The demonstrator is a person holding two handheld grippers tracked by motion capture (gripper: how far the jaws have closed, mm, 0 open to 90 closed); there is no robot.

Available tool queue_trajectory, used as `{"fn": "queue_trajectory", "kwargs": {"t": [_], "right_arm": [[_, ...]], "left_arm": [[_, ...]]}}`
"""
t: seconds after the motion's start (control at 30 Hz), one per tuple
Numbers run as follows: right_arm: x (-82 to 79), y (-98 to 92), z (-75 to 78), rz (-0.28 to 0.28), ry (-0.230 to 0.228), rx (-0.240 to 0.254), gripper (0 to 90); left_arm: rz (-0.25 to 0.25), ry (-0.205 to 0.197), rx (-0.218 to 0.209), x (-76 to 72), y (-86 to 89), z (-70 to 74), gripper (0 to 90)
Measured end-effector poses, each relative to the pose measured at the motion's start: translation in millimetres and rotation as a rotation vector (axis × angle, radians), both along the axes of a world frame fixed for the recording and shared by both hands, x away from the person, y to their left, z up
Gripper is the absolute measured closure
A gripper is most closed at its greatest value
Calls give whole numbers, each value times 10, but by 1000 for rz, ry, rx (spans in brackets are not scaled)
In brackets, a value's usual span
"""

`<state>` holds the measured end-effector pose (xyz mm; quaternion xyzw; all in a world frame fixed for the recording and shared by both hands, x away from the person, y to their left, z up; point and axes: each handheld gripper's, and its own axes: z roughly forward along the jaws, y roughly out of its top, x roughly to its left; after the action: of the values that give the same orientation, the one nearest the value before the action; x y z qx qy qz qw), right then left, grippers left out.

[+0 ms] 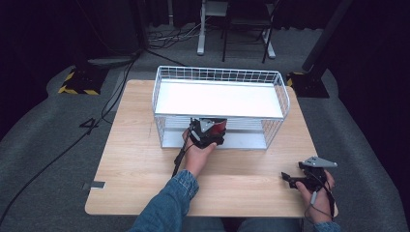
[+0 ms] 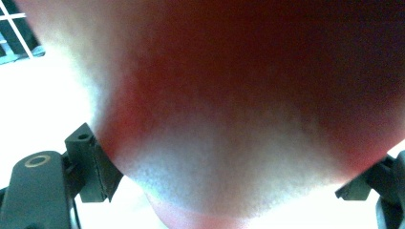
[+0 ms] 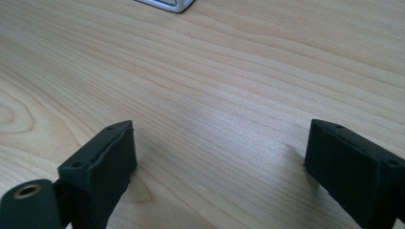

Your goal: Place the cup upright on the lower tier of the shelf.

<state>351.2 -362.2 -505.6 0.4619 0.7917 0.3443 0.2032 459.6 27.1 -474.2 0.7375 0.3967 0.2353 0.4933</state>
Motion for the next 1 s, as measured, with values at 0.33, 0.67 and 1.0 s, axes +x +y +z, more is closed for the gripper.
{"fn": "queue_trajectory", "kwargs": {"t": [0.33, 0.67, 1.0], "right_arm": [[-1, 1, 1, 6, 1, 0, 106], [-3, 2, 1, 5, 3, 1, 106], [-3, 2, 1, 5, 3, 1, 106]], "left_arm": [[83, 28, -10, 185, -34, -98, 160], [52, 74, 10, 252, -27, -99, 156], [66, 81, 39, 245, -21, -92, 145]]}}
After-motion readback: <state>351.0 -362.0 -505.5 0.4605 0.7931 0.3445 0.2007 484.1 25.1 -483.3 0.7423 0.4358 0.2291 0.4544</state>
